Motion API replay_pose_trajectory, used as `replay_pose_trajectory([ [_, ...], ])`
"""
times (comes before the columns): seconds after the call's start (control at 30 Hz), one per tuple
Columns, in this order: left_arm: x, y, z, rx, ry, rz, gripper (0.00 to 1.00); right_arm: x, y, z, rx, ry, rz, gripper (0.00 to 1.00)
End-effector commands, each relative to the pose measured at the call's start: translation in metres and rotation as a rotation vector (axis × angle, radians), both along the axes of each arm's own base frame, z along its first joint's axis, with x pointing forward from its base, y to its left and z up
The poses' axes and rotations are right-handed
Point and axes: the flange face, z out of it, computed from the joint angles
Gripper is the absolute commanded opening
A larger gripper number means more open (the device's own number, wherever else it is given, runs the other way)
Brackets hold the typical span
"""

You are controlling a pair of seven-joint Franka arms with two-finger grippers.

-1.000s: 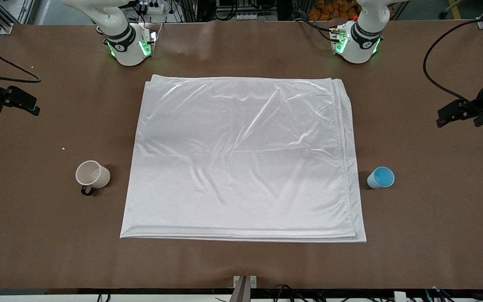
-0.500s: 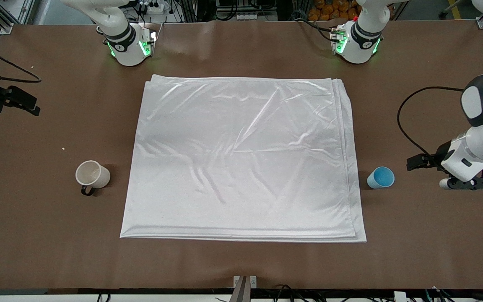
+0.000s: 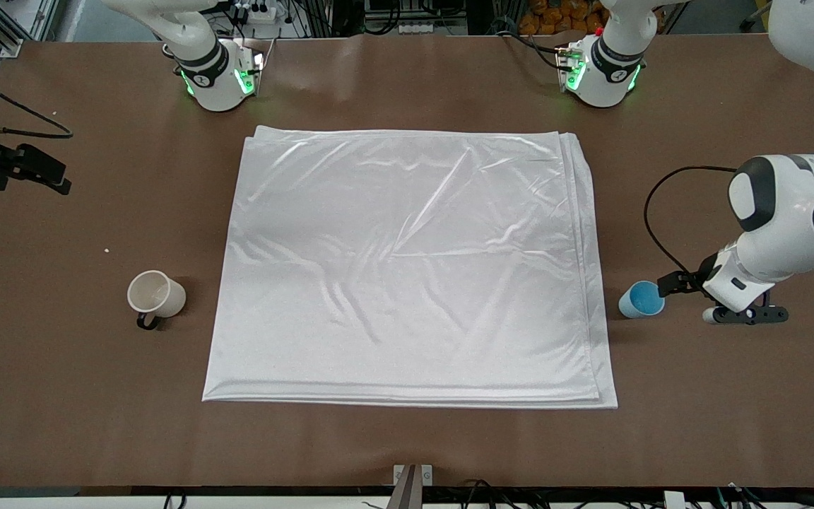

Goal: Place blue cup into white mug on cloth

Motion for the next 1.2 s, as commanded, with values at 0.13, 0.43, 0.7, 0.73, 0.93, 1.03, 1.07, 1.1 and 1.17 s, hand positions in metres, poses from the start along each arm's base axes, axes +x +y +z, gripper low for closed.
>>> replay_pose_trajectory([
  [0.13, -0.010, 0.012, -0.037, -0.004, -0.029, 0.027, 1.00, 0.001, 0.003, 0.004, -0.001, -0.001, 0.003, 1.00],
  [0.43, -0.014, 0.010, -0.068, -0.013, -0.030, 0.041, 1.00, 0.016, 0.005, -0.022, -0.001, 0.037, 0.005, 1.00],
  [0.7, -0.014, 0.011, -0.087, -0.018, -0.031, 0.051, 1.00, 0.054, -0.005, -0.077, -0.016, 0.047, -0.007, 1.00],
  [0.73, -0.014, 0.010, -0.089, -0.019, -0.034, 0.051, 1.00, 0.062, -0.009, -0.085, -0.017, 0.041, -0.013, 1.00],
  [0.93, -0.014, 0.011, -0.094, -0.021, -0.029, 0.067, 0.88, 0.103, -0.029, -0.131, -0.025, 0.004, -0.040, 1.00],
  [1.03, -0.014, 0.011, -0.094, -0.021, -0.031, 0.067, 0.66, 0.117, -0.038, -0.158, -0.028, 0.015, -0.048, 1.00],
  [1.07, -0.014, 0.011, -0.096, -0.021, -0.028, 0.067, 0.57, 0.121, -0.042, -0.168, -0.029, 0.019, -0.053, 1.00],
  [1.1, -0.014, 0.011, -0.096, -0.022, -0.028, 0.067, 0.47, 0.125, -0.047, -0.177, -0.029, 0.016, -0.059, 1.00],
  [1.17, -0.014, 0.010, -0.096, -0.022, -0.028, 0.065, 0.34, 0.133, -0.052, -0.195, -0.035, 0.010, -0.060, 1.00],
])
